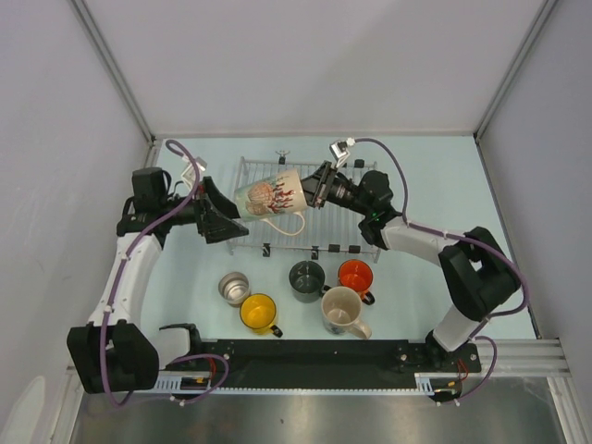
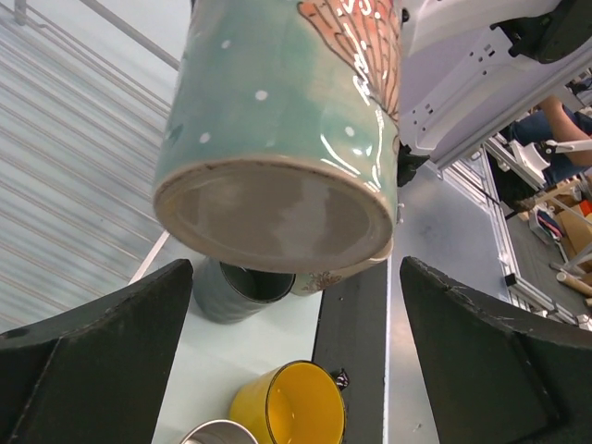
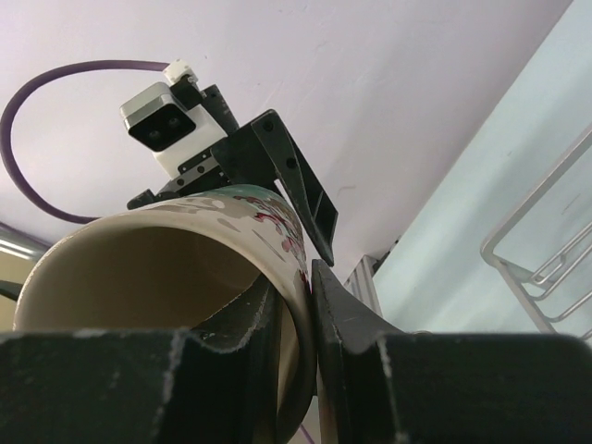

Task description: Load the cups into the dish rack

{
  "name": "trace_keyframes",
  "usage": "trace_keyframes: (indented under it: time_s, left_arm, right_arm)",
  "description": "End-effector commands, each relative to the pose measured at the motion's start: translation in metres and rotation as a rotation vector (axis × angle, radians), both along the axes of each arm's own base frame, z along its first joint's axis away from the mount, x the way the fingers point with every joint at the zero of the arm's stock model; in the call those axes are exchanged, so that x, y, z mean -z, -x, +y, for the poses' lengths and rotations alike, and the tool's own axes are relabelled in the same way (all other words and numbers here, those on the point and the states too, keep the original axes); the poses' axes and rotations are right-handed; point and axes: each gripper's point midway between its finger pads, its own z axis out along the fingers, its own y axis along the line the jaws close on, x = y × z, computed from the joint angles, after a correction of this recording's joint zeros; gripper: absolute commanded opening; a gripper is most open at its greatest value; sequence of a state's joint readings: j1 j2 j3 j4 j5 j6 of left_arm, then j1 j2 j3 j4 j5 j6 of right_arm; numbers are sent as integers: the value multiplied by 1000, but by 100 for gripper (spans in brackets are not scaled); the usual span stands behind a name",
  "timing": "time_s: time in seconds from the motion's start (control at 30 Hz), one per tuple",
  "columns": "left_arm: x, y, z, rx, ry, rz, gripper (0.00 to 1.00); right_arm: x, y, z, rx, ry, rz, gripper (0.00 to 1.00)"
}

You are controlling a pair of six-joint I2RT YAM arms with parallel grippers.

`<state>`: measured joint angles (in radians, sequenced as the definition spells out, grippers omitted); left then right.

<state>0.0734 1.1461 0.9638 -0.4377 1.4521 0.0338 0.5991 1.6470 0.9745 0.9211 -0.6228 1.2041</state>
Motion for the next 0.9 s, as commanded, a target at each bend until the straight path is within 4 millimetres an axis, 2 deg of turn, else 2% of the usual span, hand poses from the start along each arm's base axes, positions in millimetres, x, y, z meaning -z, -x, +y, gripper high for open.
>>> trace_keyframes:
  time_s: [0.0, 0.3, 0.6, 0.63, 0.77, 0.83, 0.87]
  left_arm:
    - [-37, 40, -6, 240, 148, -118, 100]
    - [-36, 29, -6, 234, 153, -114, 100]
    - [-38, 28, -6, 229, 158, -127, 100]
    - [-38, 30, -6, 232, 160, -122, 98]
    - [-40, 34, -6, 230, 157, -127, 74]
    - [-42, 36, -7, 233, 157, -128, 72]
    - [-44, 36, -6, 233, 156, -131, 67]
  right_arm:
    - [-53, 15, -3, -49, -172, -128, 0]
    - [-39, 20, 13, -91, -176, -105, 0]
    - [-30, 29, 27, -119, -177, -103, 0]
    - [-29, 29, 27, -118, -181, -103, 0]
    - [-30, 28, 29, -133, -207, -97, 0]
    - [-29, 29, 34, -138, -206, -94, 0]
    - [-27, 28, 37, -137, -202, -92, 0]
